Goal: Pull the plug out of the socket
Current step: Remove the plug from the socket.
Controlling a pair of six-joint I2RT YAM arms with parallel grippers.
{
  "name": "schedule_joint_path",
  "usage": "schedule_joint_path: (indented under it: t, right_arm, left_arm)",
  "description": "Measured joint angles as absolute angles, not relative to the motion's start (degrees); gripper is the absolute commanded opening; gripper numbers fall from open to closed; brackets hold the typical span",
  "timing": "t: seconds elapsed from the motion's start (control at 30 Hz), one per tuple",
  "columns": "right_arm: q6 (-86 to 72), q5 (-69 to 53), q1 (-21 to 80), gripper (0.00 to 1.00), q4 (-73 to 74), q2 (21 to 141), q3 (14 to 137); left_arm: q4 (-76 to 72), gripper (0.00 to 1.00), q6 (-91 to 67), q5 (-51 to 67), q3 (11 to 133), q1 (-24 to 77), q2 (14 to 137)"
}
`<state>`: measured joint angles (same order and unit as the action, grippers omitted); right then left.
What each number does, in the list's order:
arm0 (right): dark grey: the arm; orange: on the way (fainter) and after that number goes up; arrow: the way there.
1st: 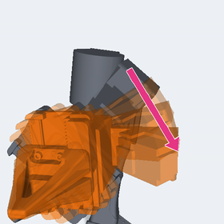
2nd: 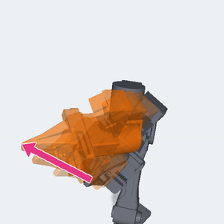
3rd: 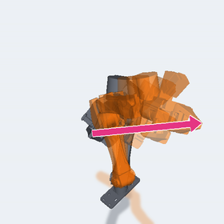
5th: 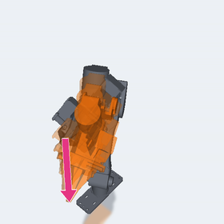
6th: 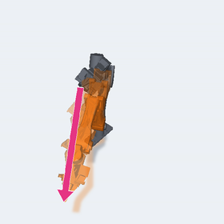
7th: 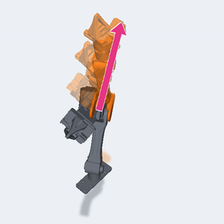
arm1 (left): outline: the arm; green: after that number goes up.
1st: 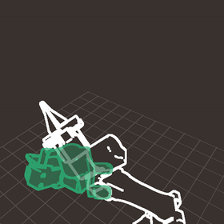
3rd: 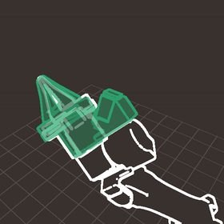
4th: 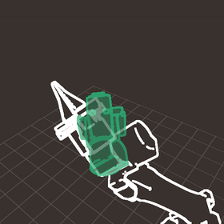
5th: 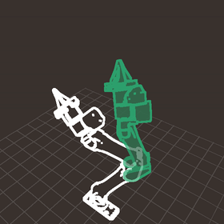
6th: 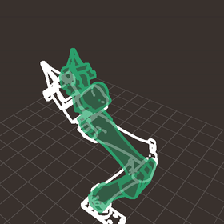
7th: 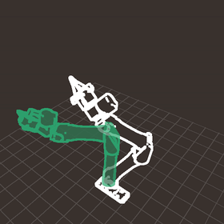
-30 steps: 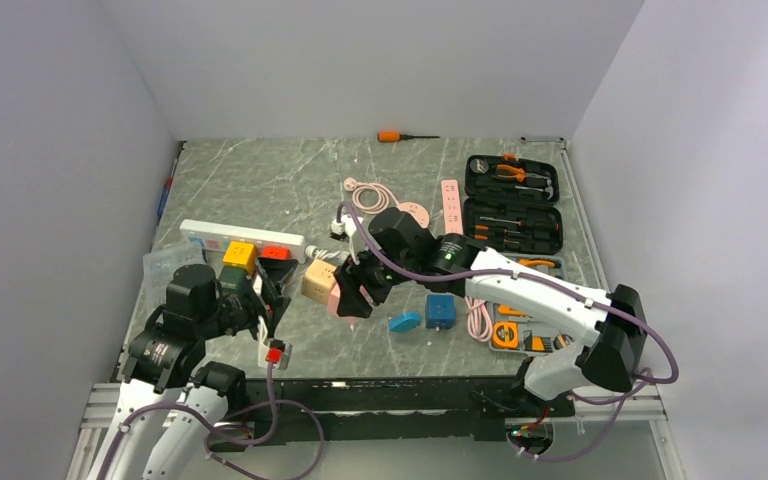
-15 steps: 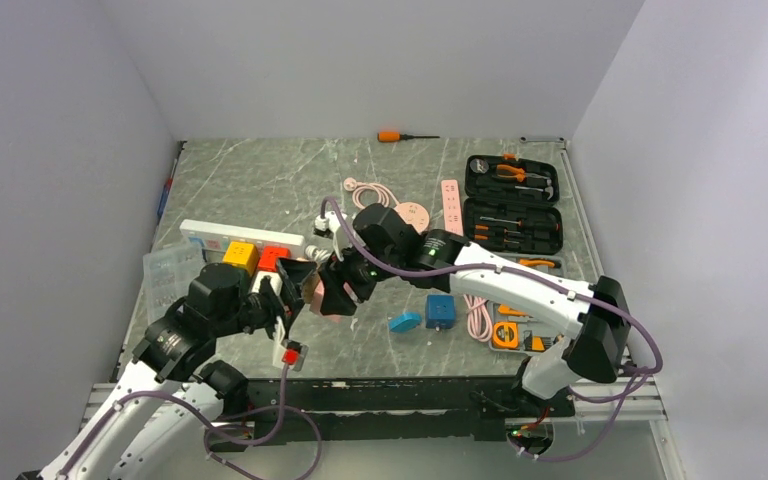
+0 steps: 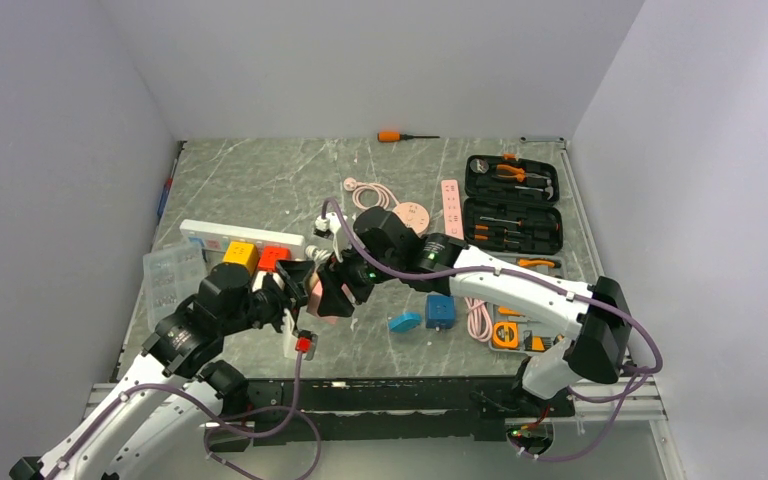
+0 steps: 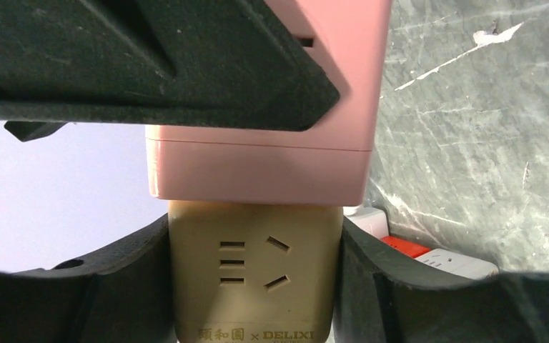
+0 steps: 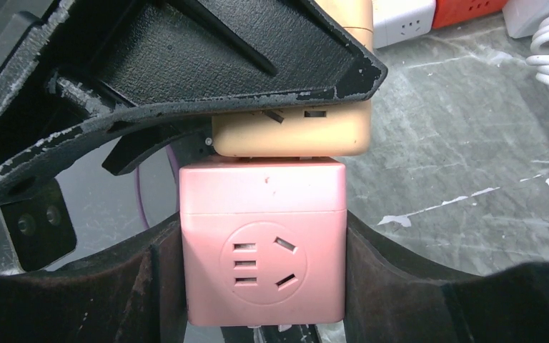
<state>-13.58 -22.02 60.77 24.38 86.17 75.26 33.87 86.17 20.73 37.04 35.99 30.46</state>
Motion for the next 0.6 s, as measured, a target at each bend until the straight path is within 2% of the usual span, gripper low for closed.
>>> schedule_joint_path:
  t: [0.17, 0.23, 0.4, 0.6]
  right_arm:
    - [-14.0, -22.0, 60.8, 0.0, 24.4, 86.2, 75.2]
    - [-14.0, -22.0, 60.8, 0.0, 24.4, 86.2, 75.1]
    - [-14.1, -22.0, 60.7, 0.0, 23.1, 85.7, 73.4]
    - [-14.8, -20.6, 60.8, 0.0, 18.7, 80.2, 65.8]
  left_arm:
    - [33.5, 0.06, 84.6, 18.7, 37.0, 37.6, 30.5]
    - [33.5, 0.0, 84.4, 17.6, 37.0, 38.4, 30.6]
    - [33.1, 0.0, 84.6, 16.3, 36.2, 39.3, 30.6]
    - [28.8, 0.0, 86.4, 17.9, 34.0, 40.8, 31.0]
